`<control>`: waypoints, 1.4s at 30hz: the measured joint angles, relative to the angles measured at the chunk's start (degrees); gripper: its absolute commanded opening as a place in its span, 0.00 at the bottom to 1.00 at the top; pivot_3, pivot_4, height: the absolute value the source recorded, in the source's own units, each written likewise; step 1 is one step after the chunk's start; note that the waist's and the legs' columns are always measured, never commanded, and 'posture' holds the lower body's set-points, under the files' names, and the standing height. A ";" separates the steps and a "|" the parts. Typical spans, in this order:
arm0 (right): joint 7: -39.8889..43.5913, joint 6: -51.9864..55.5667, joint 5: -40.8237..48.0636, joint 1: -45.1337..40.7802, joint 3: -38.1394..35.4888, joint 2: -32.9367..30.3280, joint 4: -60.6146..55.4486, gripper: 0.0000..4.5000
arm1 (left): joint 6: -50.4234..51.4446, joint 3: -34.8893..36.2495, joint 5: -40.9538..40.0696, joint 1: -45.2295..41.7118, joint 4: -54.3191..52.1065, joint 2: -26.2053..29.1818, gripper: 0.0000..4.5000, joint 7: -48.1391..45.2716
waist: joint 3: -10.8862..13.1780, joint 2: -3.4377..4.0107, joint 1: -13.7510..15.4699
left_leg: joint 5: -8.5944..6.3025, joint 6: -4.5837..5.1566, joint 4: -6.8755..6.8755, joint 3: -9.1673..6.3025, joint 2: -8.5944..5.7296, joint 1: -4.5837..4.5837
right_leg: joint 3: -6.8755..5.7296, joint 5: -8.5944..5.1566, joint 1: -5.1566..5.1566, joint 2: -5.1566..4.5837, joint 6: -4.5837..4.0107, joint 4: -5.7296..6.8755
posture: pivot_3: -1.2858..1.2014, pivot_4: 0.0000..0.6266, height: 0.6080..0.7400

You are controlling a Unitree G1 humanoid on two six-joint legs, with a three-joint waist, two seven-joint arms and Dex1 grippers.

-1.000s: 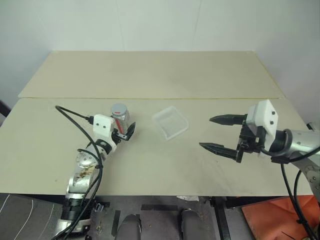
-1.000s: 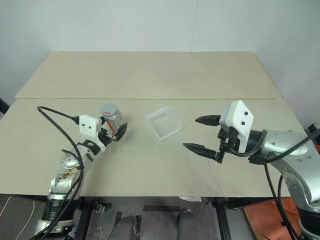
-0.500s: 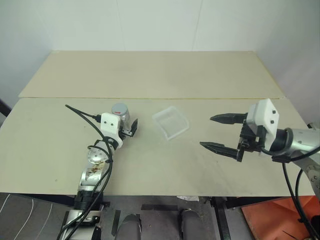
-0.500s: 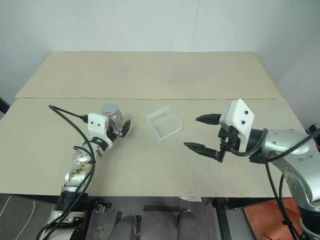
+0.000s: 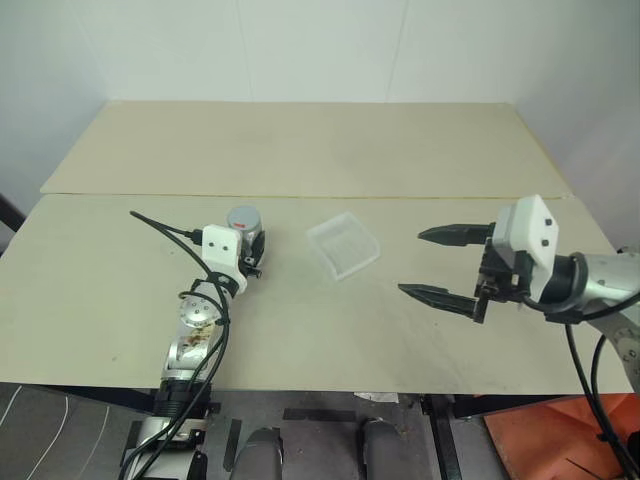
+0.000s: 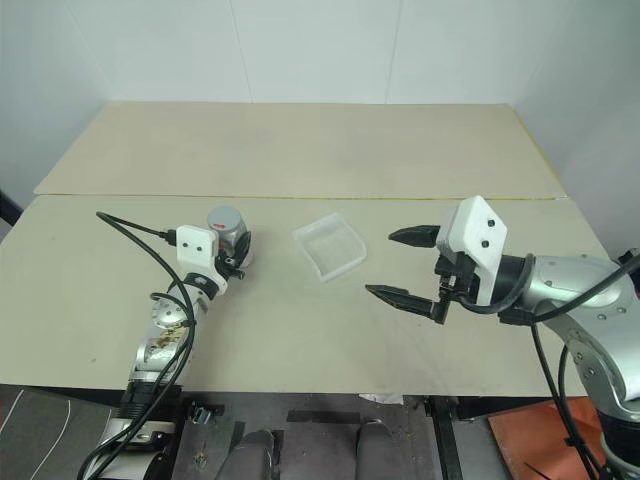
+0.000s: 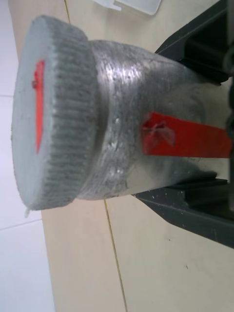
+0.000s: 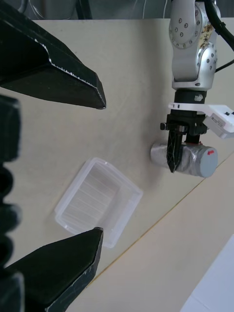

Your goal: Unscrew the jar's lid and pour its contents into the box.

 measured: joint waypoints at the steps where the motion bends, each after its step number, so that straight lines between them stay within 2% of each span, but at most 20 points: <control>1: -0.02 -0.07 0.00 -0.44 0.48 0.29 0.02 1.00 | 0.52 0.01 -0.87 -0.44 -0.56 0.67 0.43 -1.40 | 0.00 0.00 -0.01 | 0.00 0.00 0.00 0.00 0.00 0.00 | 0.00 0.00 0.00 0.00 0.00 0.00 | 0.52 0.24 1.00; 4: -0.11 -0.15 0.01 -2.74 2.22 1.76 0.39 1.00 | 4.31 -0.07 -4.43 -2.03 -3.51 3.63 0.43 -7.58 | 0.00 0.00 -0.18 | 0.00 -0.01 0.00 0.00 0.00 -0.01 | 0.00 0.00 -0.03 0.00 0.00 0.01 | 0.52 0.24 1.00; 10: -4.80 2.53 -0.08 -16.90 8.35 9.09 5.42 1.00 | 18.89 -1.11 -19.90 -9.65 -10.55 14.37 0.43 -30.23 | 0.00 0.02 -1.30 | 0.03 -0.04 -0.02 -0.02 0.01 0.00 | 0.00 -0.01 -0.04 0.00 0.00 0.04 | 0.52 0.24 1.00; 14: -10.03 7.49 -1.29 -23.95 12.78 13.89 8.31 1.00 | 21.53 -4.08 -23.50 -12.93 -10.17 18.07 0.43 -42.13 | 0.02 0.04 -1.54 | 0.03 -0.05 -0.04 -0.04 0.01 -0.05 | -0.01 -0.01 -0.14 0.01 -0.01 0.06 | 0.52 0.24 1.00; 18: -13.44 11.83 0.07 -29.69 13.86 19.35 9.29 1.00 | 20.24 -7.15 -23.14 -18.74 -4.60 18.26 0.43 -50.92 | 0.03 0.05 -1.41 | 0.05 -0.08 -0.03 -0.06 0.00 -0.07 | -0.02 -0.01 -0.14 0.01 -0.01 0.07 | 0.52 0.24 1.00; 25: -15.96 15.43 0.49 -31.54 15.50 22.35 9.54 1.00 | 16.02 -8.90 -21.90 -21.82 0.67 15.81 0.43 -56.36 | 0.03 0.05 -1.47 | 0.05 -0.08 -0.03 -0.07 0.01 -0.10 | -0.03 -0.01 -0.17 0.01 -0.01 0.09 | 0.52 0.24 1.00; 36: -17.85 17.18 -1.30 -32.02 18.04 24.78 10.21 1.00 | 14.93 -9.09 -21.72 -21.93 1.24 15.20 0.43 -58.18 | 0.03 0.06 -2.79 | 0.05 -0.08 -0.03 -0.10 0.01 -0.09 | -0.03 -0.01 -0.18 0.01 -0.01 0.14 | 0.52 0.24 1.00; 39: -17.53 17.17 -1.84 -32.95 18.59 25.35 11.93 0.87 | 14.89 -8.98 -21.66 -22.20 1.60 15.23 0.43 -58.27 | 0.03 0.06 -2.77 | 0.05 -0.08 -0.03 -0.10 0.00 -0.09 | -0.03 -0.01 -0.18 0.01 -0.01 0.15 | 0.52 0.24 1.00; 42: -17.00 17.16 -1.89 -33.63 19.01 26.26 12.40 0.65 | 14.61 -8.72 -21.10 -22.92 2.17 15.39 0.43 -58.26 | 0.04 0.07 -2.76 | 0.05 -0.08 -0.03 -0.11 0.01 -0.10 | -0.03 -0.01 -0.19 0.01 -0.01 0.16 | 0.52 0.24 1.00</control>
